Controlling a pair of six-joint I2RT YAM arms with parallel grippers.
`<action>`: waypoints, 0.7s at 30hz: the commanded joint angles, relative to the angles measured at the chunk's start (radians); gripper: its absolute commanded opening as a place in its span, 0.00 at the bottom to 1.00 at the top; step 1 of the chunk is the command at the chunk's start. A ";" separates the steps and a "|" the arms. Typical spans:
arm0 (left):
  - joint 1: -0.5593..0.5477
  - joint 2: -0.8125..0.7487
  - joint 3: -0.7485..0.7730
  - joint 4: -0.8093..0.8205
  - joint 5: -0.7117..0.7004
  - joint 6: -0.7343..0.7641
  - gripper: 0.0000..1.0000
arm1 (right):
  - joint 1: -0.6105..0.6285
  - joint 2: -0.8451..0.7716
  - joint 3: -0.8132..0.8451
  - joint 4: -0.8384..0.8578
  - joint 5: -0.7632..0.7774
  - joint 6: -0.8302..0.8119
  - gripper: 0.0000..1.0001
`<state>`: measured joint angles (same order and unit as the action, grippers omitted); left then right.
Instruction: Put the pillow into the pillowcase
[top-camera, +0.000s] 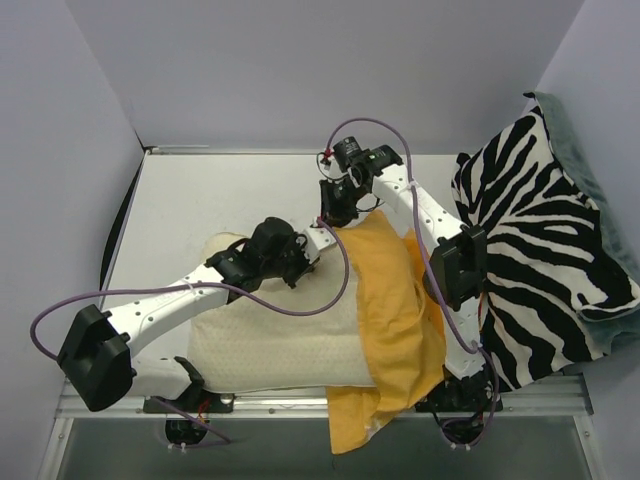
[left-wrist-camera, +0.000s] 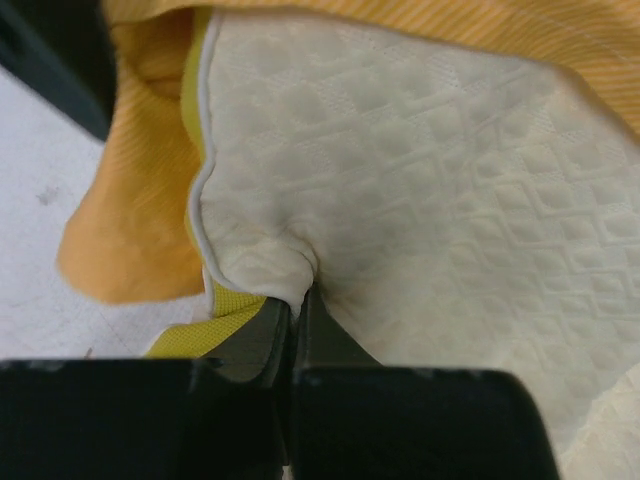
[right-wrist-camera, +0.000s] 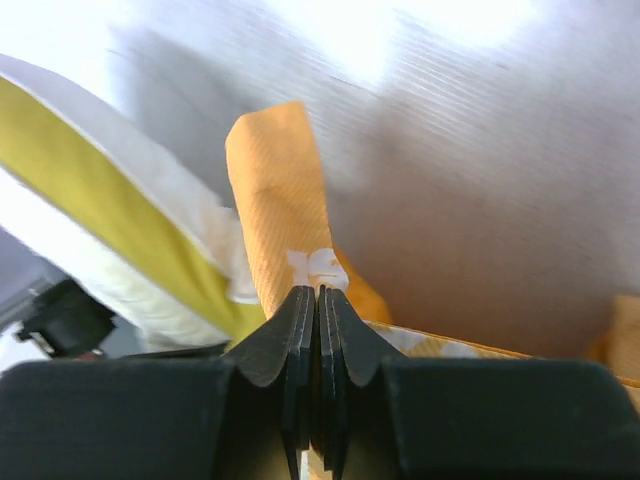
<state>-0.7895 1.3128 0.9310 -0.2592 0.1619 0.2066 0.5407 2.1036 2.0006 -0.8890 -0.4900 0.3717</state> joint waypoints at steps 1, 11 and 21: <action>-0.074 0.026 0.074 0.017 0.068 0.017 0.00 | 0.053 -0.079 0.108 0.139 -0.096 0.168 0.00; -0.108 -0.086 0.003 0.100 -0.050 -0.038 0.00 | 0.169 -0.112 0.023 0.206 -0.052 0.306 0.00; 0.030 -0.311 -0.193 0.135 -0.180 -0.170 0.00 | 0.260 0.055 0.231 0.350 -0.021 0.512 0.00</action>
<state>-0.8070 1.0550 0.7883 -0.2146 -0.0143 0.1307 0.7647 2.1365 2.1727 -0.7052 -0.4709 0.7551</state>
